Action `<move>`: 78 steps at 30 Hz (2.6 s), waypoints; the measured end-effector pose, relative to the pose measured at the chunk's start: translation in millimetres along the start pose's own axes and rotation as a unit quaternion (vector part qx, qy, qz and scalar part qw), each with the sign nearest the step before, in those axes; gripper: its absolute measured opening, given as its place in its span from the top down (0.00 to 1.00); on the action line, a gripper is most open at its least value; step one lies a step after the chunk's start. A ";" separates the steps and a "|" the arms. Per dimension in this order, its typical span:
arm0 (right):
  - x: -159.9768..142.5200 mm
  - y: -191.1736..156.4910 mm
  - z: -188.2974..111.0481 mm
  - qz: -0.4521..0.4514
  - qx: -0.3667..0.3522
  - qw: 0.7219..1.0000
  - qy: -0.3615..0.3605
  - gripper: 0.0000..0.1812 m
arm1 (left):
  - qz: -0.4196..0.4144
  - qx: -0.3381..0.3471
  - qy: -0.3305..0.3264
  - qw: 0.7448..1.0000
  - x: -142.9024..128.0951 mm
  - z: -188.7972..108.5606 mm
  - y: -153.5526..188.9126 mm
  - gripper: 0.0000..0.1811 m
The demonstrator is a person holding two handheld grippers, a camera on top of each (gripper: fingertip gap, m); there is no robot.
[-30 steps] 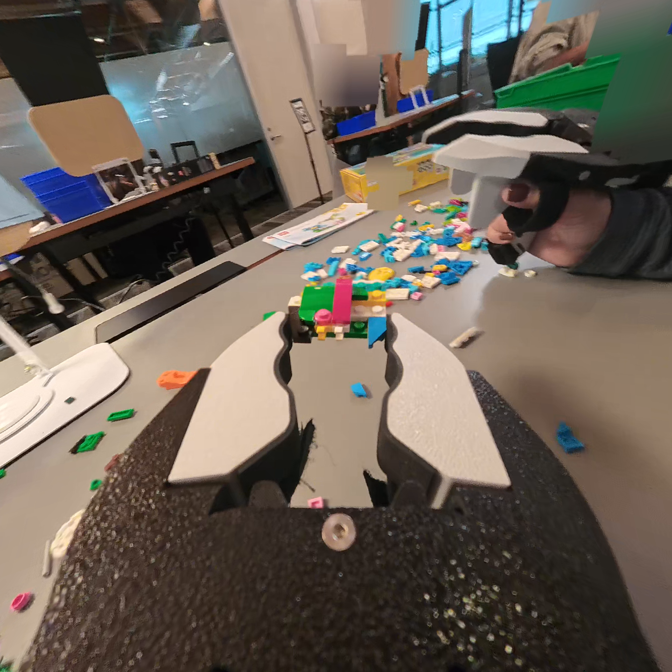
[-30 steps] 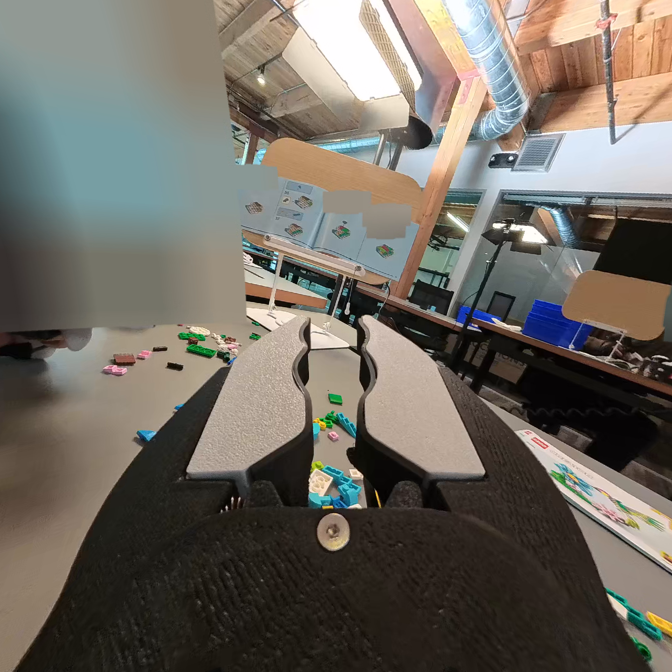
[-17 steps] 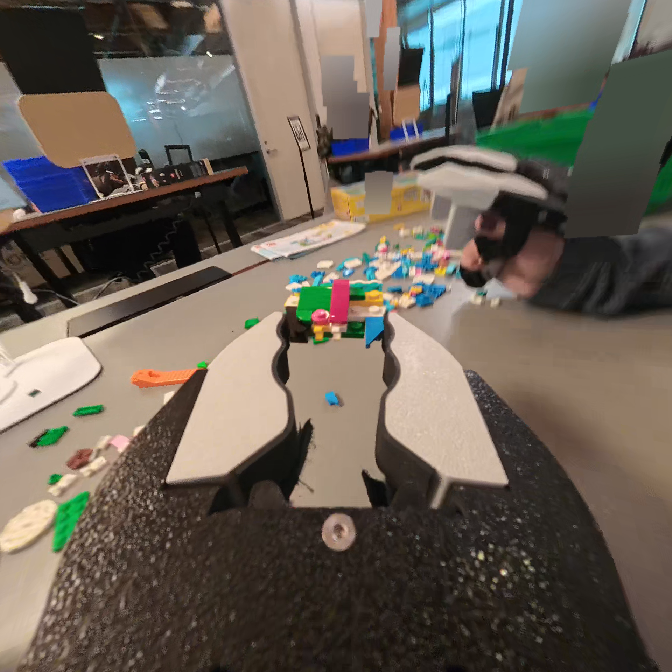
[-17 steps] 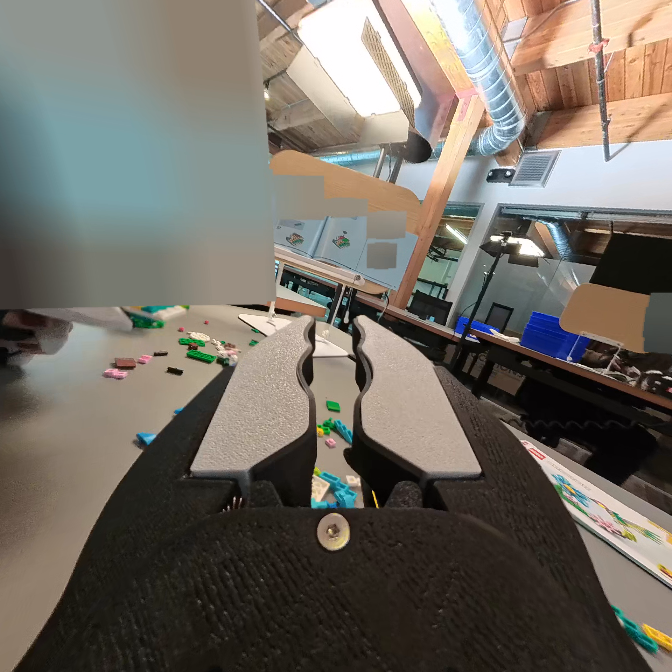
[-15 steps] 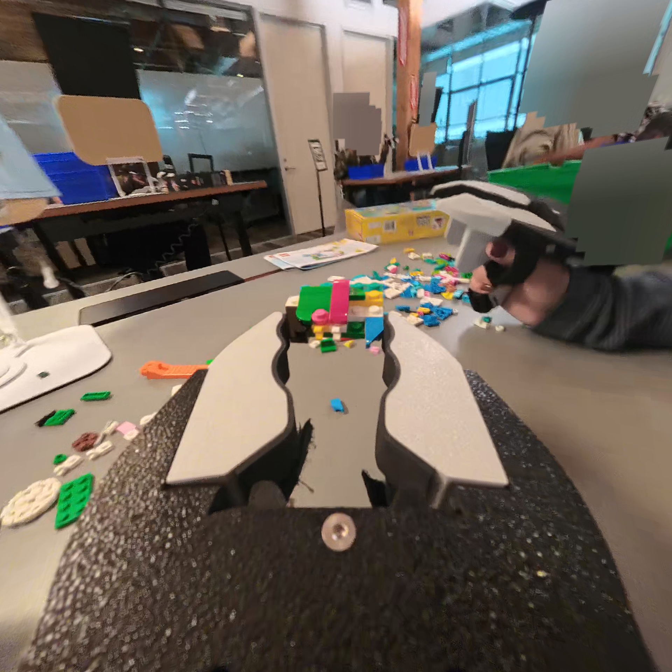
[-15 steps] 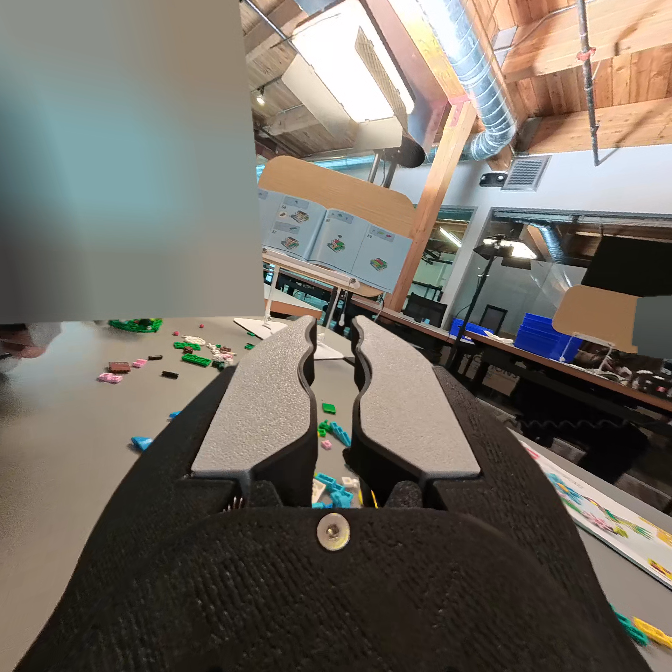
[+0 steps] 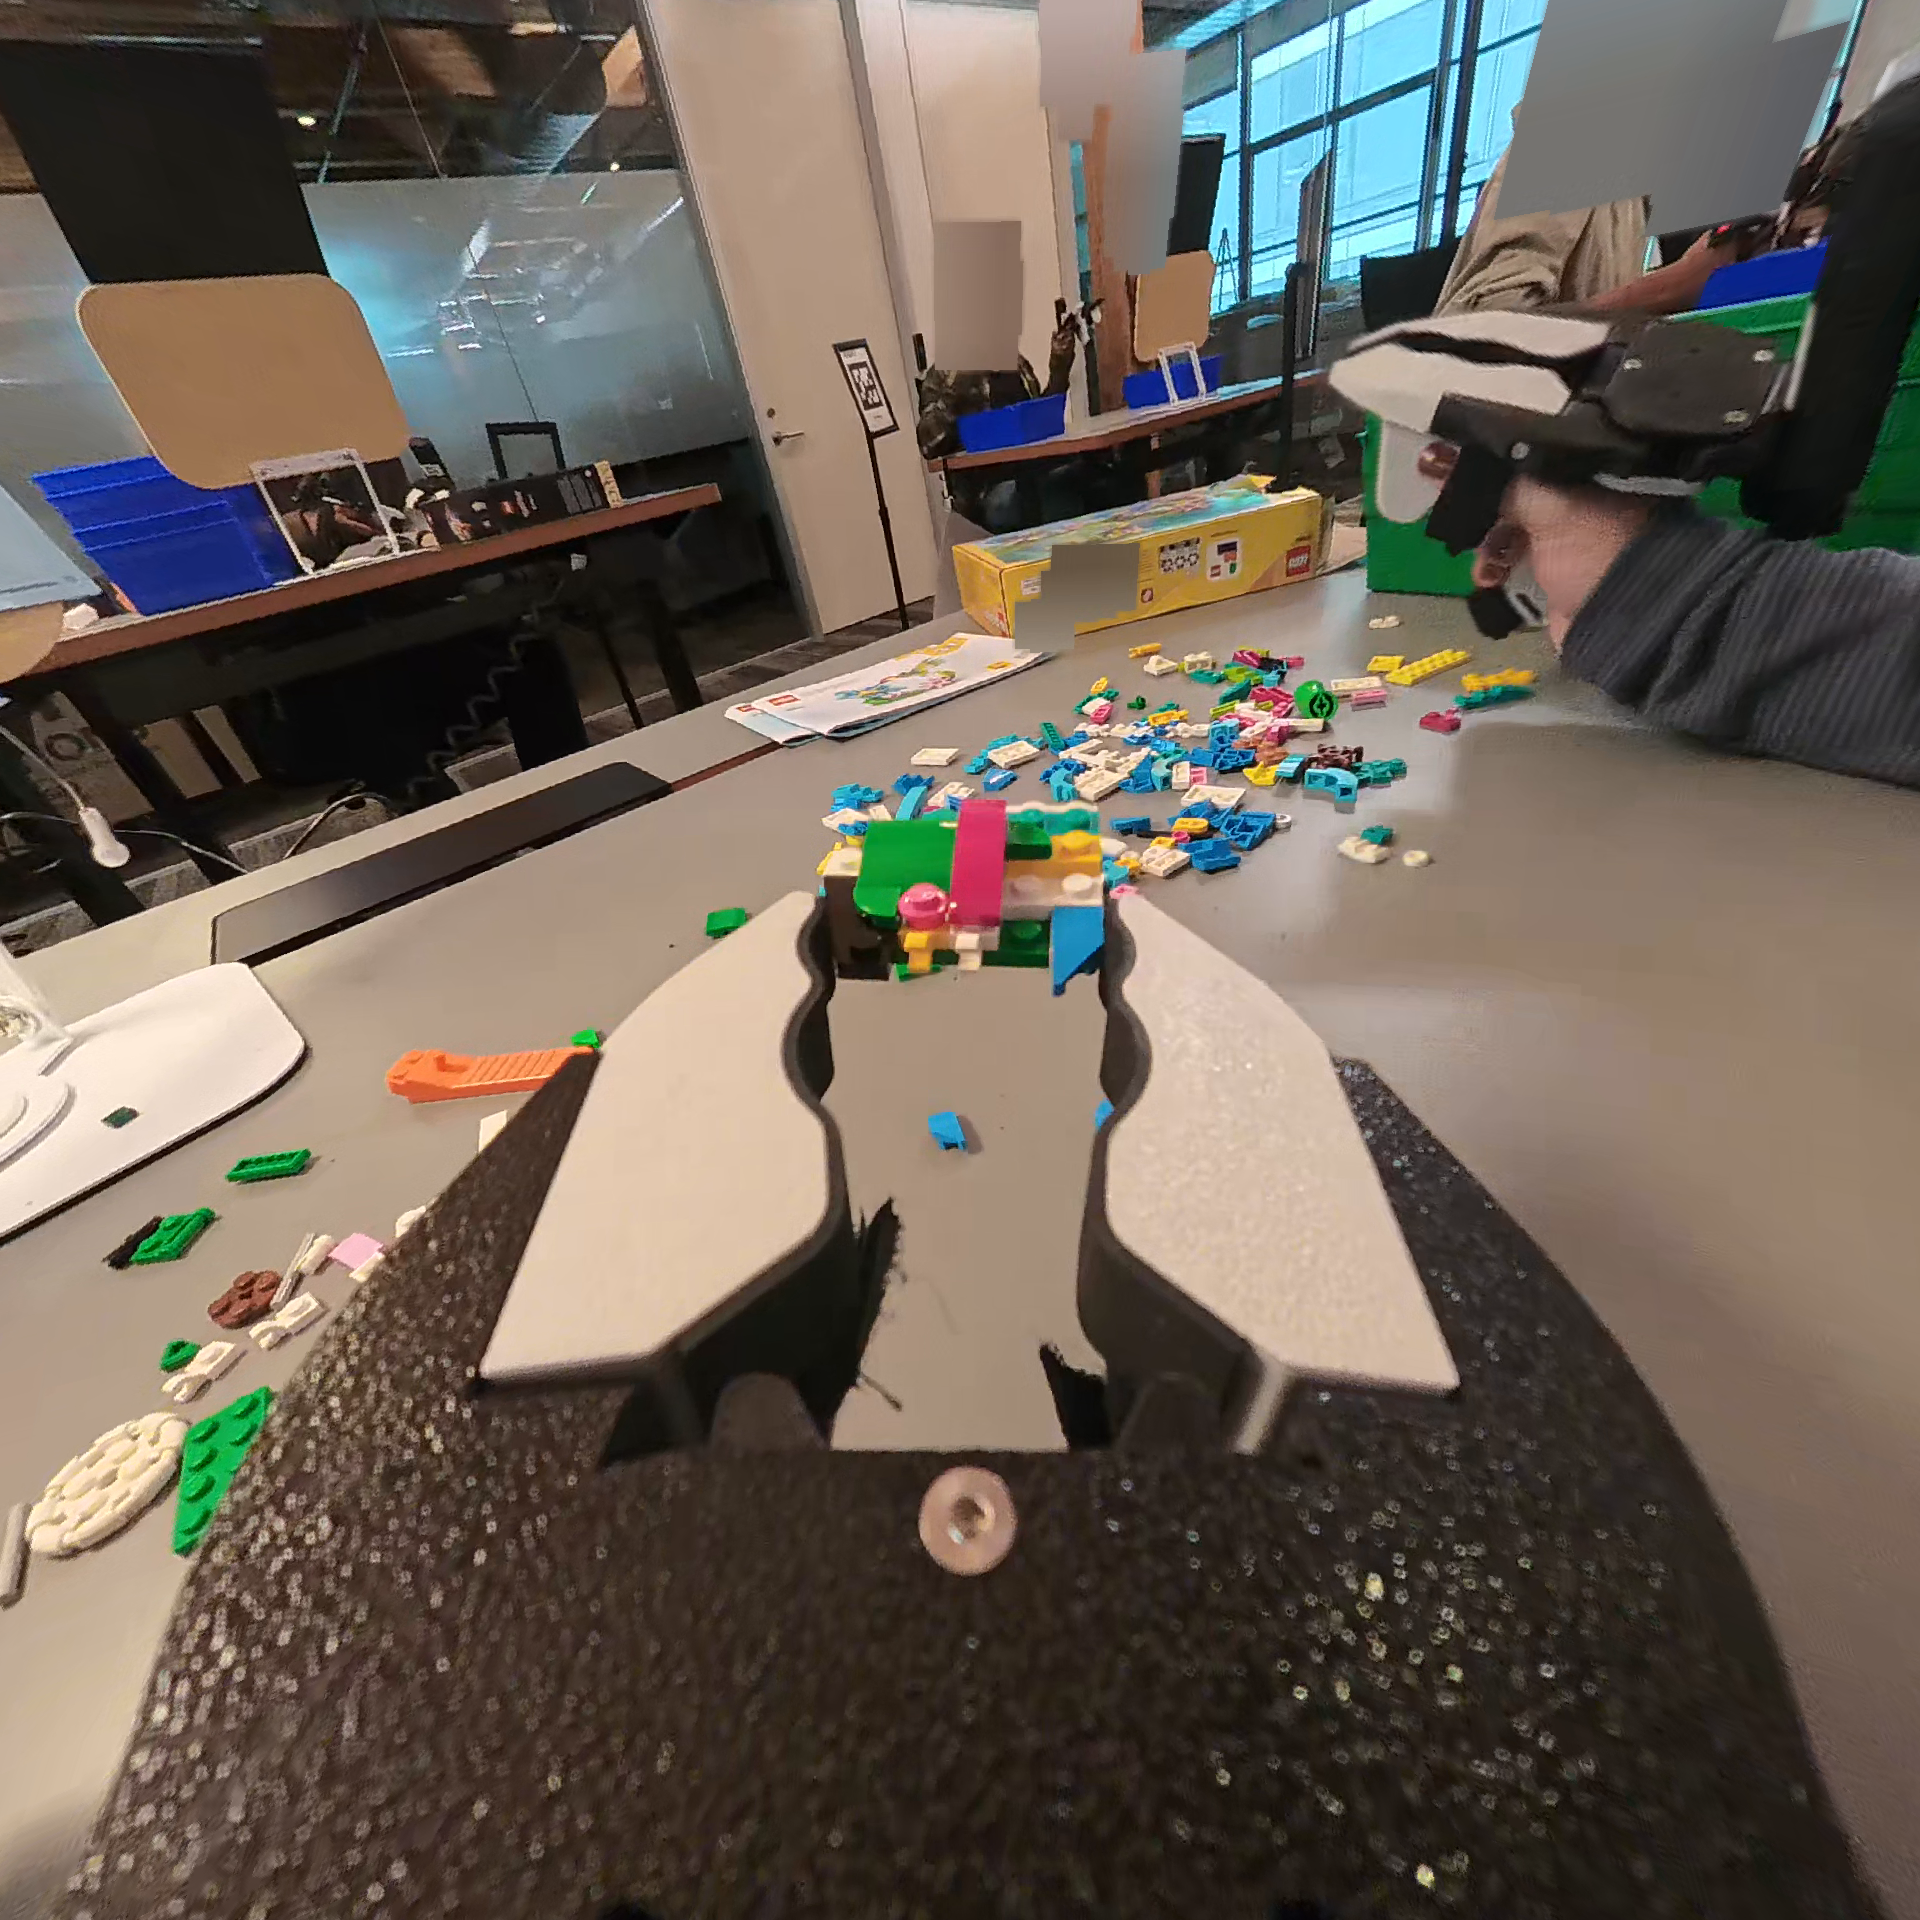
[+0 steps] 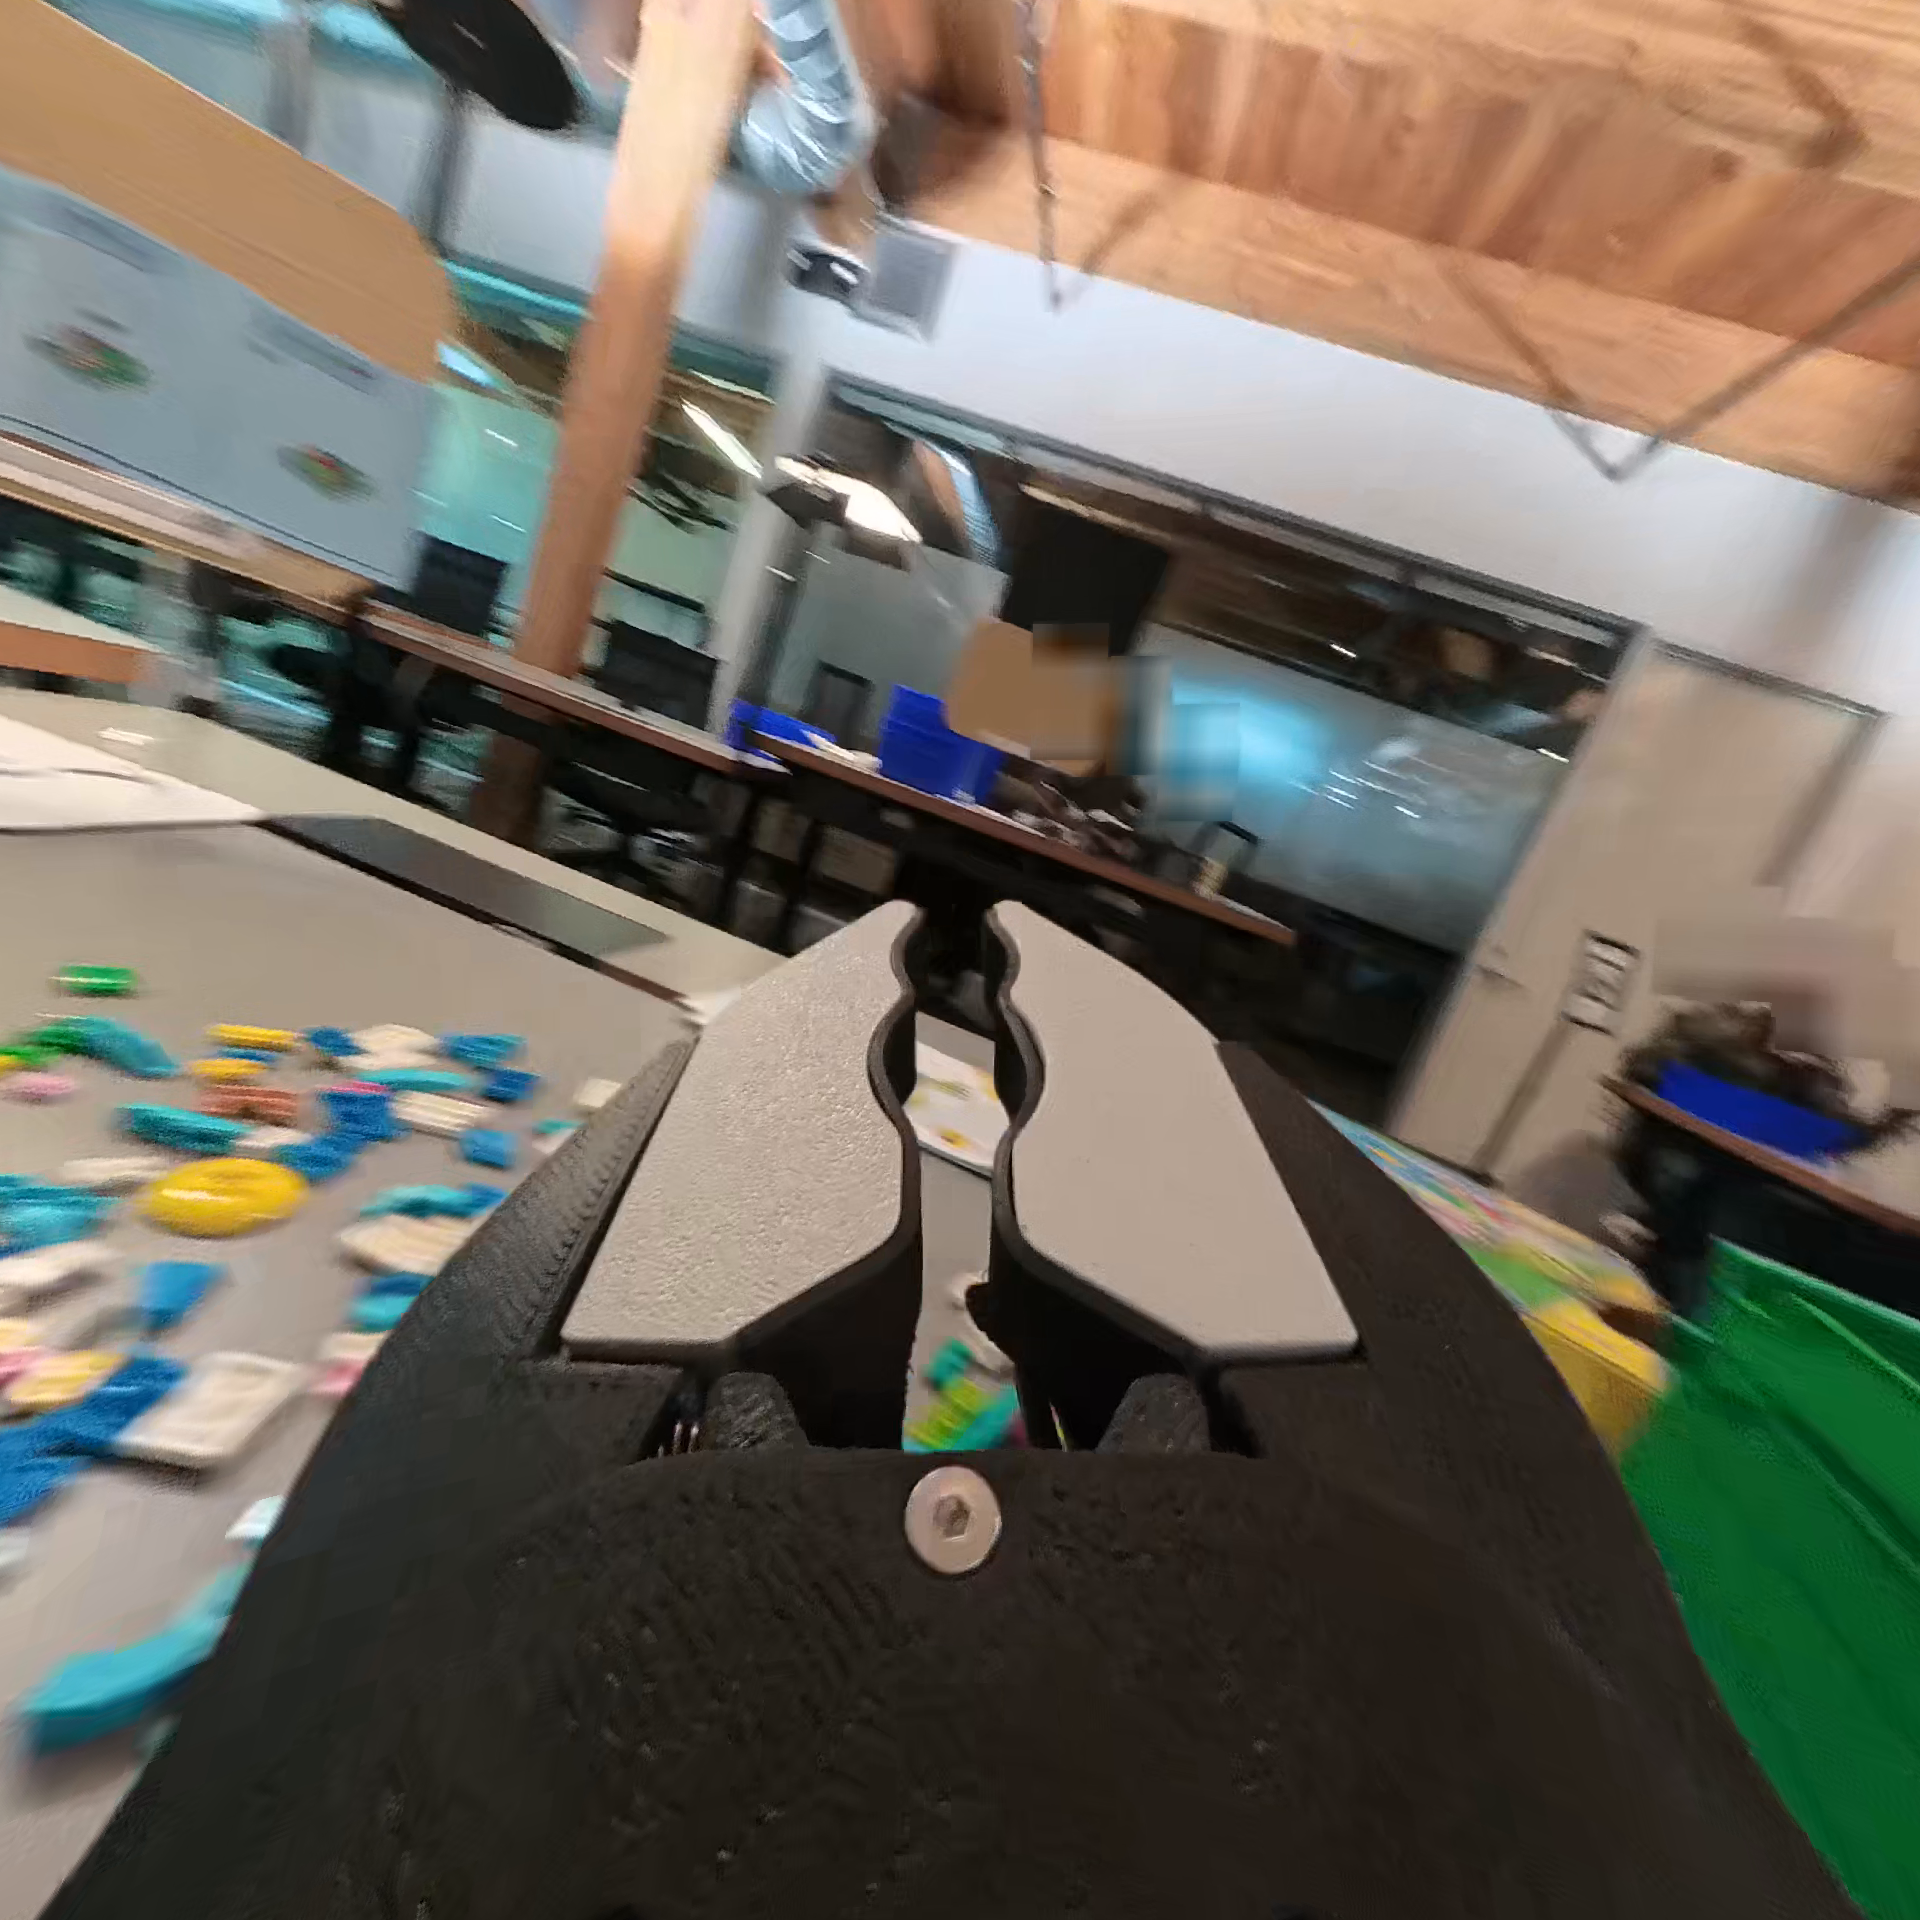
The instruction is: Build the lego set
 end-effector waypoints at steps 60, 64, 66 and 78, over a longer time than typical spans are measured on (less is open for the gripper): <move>-54.5 48.5 -6.8 -0.095 -0.056 0.989 -0.098 1.00 | -0.063 0.013 0.025 0.998 2.6 -4.7 -14.1 0.73; -54.3 43.5 -5.7 -0.113 -0.046 0.987 -0.100 1.00 | -0.065 0.012 0.026 0.997 2.8 -4.9 -14.1 0.73; -54.3 41.4 -5.1 -0.120 -0.041 0.987 -0.101 1.00 | -0.065 0.011 0.027 0.997 2.9 -5.1 -14.0 0.73; -49.4 47.5 -8.4 -0.117 -0.065 0.987 -0.087 1.00 | -0.053 -0.010 0.018 0.998 2.0 -2.7 -8.1 0.73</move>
Point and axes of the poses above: each gripper's, where its closed fingertips meet, z out along the fingers, x out of its top, y = z × x across the jaws, the point moved 4 cm from there along -z, back along the fingers
